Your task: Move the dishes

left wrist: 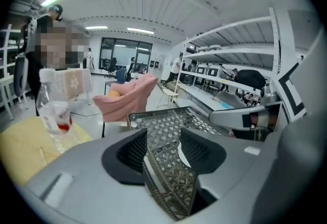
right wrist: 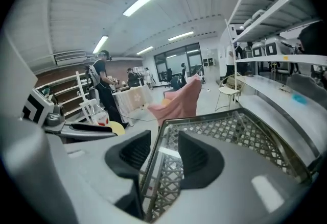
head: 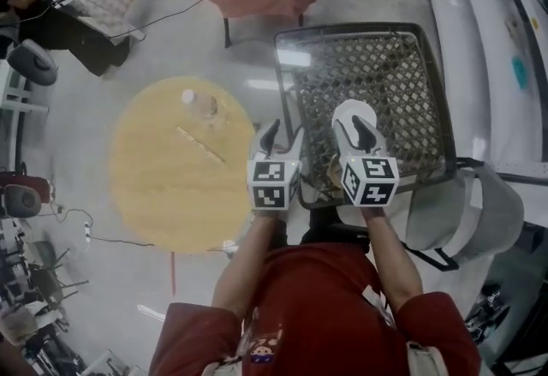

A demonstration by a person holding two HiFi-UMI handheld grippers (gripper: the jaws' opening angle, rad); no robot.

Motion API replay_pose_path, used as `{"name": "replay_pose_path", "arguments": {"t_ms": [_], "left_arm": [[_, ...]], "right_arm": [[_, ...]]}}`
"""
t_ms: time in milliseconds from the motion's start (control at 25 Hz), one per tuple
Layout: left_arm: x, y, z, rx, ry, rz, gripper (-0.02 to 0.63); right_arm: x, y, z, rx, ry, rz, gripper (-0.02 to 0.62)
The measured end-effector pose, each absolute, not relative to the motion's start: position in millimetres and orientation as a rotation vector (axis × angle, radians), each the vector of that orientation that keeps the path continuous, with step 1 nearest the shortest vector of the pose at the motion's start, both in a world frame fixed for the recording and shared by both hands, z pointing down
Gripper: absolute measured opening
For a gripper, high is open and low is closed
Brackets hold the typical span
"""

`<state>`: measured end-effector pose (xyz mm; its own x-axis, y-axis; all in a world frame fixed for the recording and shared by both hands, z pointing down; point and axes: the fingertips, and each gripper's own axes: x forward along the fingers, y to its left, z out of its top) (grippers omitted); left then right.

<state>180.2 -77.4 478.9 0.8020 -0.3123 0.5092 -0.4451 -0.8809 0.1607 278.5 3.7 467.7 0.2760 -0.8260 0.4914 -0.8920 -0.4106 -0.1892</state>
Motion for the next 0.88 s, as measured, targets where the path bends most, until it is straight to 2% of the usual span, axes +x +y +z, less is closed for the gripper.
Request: {"name": "replay_pose_path", "arguments": {"t_ms": [320, 560, 880], "left_arm": [[121.4, -101.4, 436.8, 2.778, -0.788, 0.548, 0.216], [56.7, -125.1, 393.7, 2.815, -0.954, 0.289, 0.216], [-30.9, -143.0, 359.2, 2.926, -1.260, 0.123, 0.216]], "right_arm": [[240.0, -14.2, 421.7, 2.436, -1.843, 0.616, 0.164], [186.7, -47.5, 386.9, 2.349, -2.002, 0.491, 0.163], [103.2, -83.8, 350.6, 2.173, -2.292, 0.242, 0.163]]}}
